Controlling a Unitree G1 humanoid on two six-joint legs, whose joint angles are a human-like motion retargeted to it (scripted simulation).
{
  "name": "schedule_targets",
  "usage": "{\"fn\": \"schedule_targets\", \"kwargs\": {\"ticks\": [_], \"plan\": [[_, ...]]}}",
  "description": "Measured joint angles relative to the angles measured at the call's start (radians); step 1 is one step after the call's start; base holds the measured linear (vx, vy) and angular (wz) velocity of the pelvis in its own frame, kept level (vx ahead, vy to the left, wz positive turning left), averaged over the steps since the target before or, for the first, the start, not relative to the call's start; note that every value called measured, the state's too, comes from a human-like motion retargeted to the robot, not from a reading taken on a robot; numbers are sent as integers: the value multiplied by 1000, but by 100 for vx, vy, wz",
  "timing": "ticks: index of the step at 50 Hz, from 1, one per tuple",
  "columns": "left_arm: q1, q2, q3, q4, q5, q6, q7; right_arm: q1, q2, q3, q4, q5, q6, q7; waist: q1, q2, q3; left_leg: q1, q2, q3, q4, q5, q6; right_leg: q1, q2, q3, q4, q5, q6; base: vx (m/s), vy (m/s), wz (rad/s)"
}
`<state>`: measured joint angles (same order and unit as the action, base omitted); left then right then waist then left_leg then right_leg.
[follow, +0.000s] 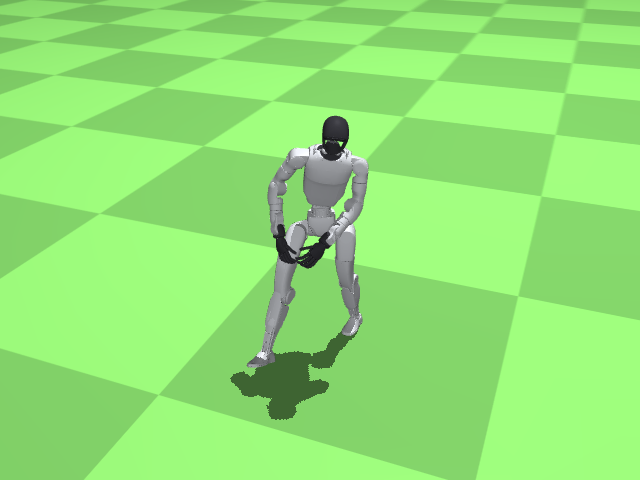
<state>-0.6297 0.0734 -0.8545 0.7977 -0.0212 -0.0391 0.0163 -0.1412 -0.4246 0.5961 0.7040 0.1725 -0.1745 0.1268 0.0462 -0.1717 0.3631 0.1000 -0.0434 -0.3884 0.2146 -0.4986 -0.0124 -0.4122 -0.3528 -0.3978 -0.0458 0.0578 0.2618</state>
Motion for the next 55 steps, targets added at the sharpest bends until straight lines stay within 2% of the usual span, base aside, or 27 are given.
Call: {"fn": "schedule_targets", "kwargs": {"ticks": [4,6,7,8,10,12,15,17,20,25,27,30,32,34,38,41,43,46,48,51,55], "plan": [[-54,-48,-131,20,109,-24,6,-57,-25,36,20,-99,-8,-84,-7,41,59,-9,29,-51,52,-62,-17,-9,18,30,-40,-100,0,39,-45,77],[-72,-80,-201,41,184,-46,34,-77,-32,70,22,-175,-18,-152,-13,77,84,-27,55,-83,110,-116,-23,-4,41,60,-16,-116,0,47,-45,105],[-83,-97,-231,55,228,-61,56,-91,-40,88,21,-218,-24,-191,-21,94,100,-41,66,-103,139,-142,-27,-4,51,72,-8,-86,0,40,-53,133],[-112,-114,-252,66,270,-77,79,-128,-70,99,22,-258,-30,-227,-49,96,129,-63,45,-136,151,-147,-27,-4,29,76,-33,-2,0,31,-55,156],[-135,-146,-280,105,358,-102,141,-182,-114,155,19,-347,-39,-303,-98,122,149,-109,51,-190,162,-164,-29,-33,15,57,-41,155,0,26,-54,147],[-140,-180,-293,169,445,-112,239,-243,-153,246,21,-451,-41,-392,-154,160,152,-152,80,-213,141,-158,-29,-70,13,25,-41,223,0,25,-41,88],[-123,-199,-320,254,529,-109,394,-339,-183,400,29,-599,-29,-504,-232,206,157,-200,171,-56,87,-112,-59,-115,45,0,-41,197,0,18,-29,17],[-114,-189,-345,289,573,-113,479,-392,-181,482,37,-684,-20,-563,-290,215,157,-222,239,173,74,-69,-87,-152,67,-6,-41,192,0,9,-30,0],[-111,-164,-389,309,632,-121,574,-425,-179,540,26,-754,-25,-645,-370,221,157,-224,278,392,92,-11,-73,-204,76,-16,-41,203,0,10,-24,27],[-105,-139,-417,303,648,-126,722,-397,-239,518,-83,-746,-77,-797,-468,263,157,-239,246,355,193,74,17,-312,-10,-23,79,156,0,15,3,74],[-128,-84,-431,256,830,-86,807,-392,-286,489,-162,-734,-108,-810,-496,273,157,-230,263,360,197,154,19,-358,-68,-21,166,122,0,10,16,97],[-219,78,-458,117,1363,38,973,-401,-365,459,-287,-716,-175,-782,-520,274,157,-201,307,315,128,299,-28,-434,-129,-21,322,55,-8,-2,11,68],[-278,168,-460,21,1567,78,1048,-414,-399,468,-338,-696,-216,-770,-520,266,157,-183,336,274,81,303,-63,-478,-147,-19,402,22,-9,-12,8,26],[-295,219,-452,-45,1628,80,1083,-426,-426,486,-376,-675,-241,-769,-522,255,157,-175,360,266,56,256,-76,-521,-164,-11,463,-3,-7,-15,12,14],[-279,238,-435,-102,1590,73,1110,-446,-477,515,-446,-655,-256,-776,-530,255,157,-178,414,352,28,110,-76,-610,-175,-4,540,-22,0,-21,18,-5],[-272,219,-419,-122,1585,139,1141,-448,-534,512,-514,-658,-237,-772,-509,276,157,-200,454,424,45,-34,-78,-677,-149,-6,557,-1,0,-26,16,-48],[-264,211,-402,-146,1596,193,1156,-432,-578,495,-566,-660,-220,-765,-489,279,157,-243,458,431,139,-109,-65,-701,-135,8,551,15,0,-18,17,-55],[-245,238,-360,-230,1604,240,1160,-375,-640,449,-655,-652,-202,-753,-460,259,157,-370,435,386,444,-163,-23,-723,-129,58,563,22,0,-10,18,-56],[-233,272,-323,-304,1604,243,1150,-332,-677,413,-714,-647,-197,-745,-434,243,157,-438,426,360,638,-175,3,-754,-124,98,612,12,0,-6,16,-76],[-224,318,-279,-406,1604,227,1133,-286,-723,372,-795,-634,-196,-736,-383,238,157,-451,440,343,796,-231,37,-832,-99,152,749,-23,-6,-1,9,-99],[-237,382,-260,-519,1597,218,1141,-274,-764,351,-882,-609,-190,-722,-326,278,157,-393,494,370,869,-317,87,-939,-64,213,967,-103,-74,12,-2,-70]]}}
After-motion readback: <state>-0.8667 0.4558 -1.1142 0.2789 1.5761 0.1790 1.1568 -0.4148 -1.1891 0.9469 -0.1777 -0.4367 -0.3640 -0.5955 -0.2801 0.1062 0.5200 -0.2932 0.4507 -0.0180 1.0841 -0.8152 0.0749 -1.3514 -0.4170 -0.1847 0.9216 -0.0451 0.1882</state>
